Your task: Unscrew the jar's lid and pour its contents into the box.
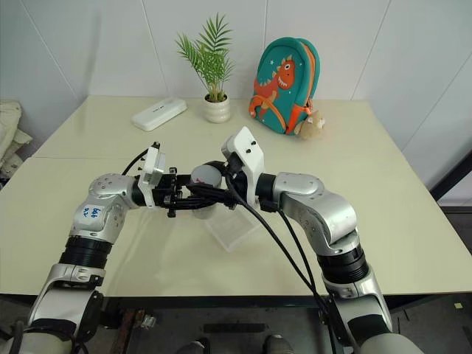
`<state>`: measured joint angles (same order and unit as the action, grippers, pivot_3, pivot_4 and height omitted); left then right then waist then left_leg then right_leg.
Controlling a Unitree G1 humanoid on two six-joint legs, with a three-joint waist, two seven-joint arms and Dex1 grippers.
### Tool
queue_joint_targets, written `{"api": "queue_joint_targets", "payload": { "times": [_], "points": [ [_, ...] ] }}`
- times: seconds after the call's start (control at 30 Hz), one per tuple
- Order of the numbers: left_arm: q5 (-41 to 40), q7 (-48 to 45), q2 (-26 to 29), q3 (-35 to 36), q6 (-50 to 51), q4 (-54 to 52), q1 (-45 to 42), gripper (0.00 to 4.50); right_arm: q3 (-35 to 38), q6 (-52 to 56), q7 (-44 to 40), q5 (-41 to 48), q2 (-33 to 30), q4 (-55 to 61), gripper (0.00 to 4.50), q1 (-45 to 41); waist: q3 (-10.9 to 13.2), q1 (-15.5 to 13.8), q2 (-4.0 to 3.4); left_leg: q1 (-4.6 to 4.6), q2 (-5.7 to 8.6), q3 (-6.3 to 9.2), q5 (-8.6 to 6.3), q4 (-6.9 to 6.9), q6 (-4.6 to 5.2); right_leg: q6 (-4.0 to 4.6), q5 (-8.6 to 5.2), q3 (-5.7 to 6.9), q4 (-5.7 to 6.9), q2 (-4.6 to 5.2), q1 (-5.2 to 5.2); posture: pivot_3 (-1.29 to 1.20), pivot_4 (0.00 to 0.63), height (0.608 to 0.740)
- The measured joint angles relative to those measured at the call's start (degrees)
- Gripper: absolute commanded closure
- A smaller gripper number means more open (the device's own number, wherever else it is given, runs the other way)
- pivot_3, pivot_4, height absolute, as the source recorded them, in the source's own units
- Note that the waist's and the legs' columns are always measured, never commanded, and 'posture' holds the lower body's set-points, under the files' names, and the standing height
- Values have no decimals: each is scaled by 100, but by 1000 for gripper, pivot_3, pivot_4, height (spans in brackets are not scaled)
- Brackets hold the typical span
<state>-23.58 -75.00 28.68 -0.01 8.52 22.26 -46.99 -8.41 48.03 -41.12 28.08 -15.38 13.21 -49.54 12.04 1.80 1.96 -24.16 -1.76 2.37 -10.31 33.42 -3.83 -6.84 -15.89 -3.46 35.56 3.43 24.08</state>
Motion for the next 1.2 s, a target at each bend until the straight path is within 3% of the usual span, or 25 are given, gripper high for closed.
{"api": "queue_joint_targets", "payload": {
  "times": [0.6, 0.9, 1.2],
  "points": [
    [475, -287, 139, -384, -660, 881, -657, 2493, -14, -213, -104, -111, 14, -445, 1832, -125, 0, 0, 0, -5, 0, 0, 0, 0, 0, -1, 0, 0, 6, -2, 8, 0, 150, 740],
    [307, -17, -371, 76, -380, 921, -589, 2493, 229, -314, -87, -224, 85, -445, 1832, -152, 0, -2, -1, -6, 0, 0, 0, 7, 0, -2, 0, 0, 13, -2, 8, 0, 150, 740],
    [-180, 419, -774, 525, 281, 109, 81, 2493, 280, -300, -76, -233, 246, -441, 1832, -201, 0, 15, -1, -7, -1, 0, 1, 20, 0, -2, -1, -3, 39, -3, 18, 0, 150, 740]
  ]
}}
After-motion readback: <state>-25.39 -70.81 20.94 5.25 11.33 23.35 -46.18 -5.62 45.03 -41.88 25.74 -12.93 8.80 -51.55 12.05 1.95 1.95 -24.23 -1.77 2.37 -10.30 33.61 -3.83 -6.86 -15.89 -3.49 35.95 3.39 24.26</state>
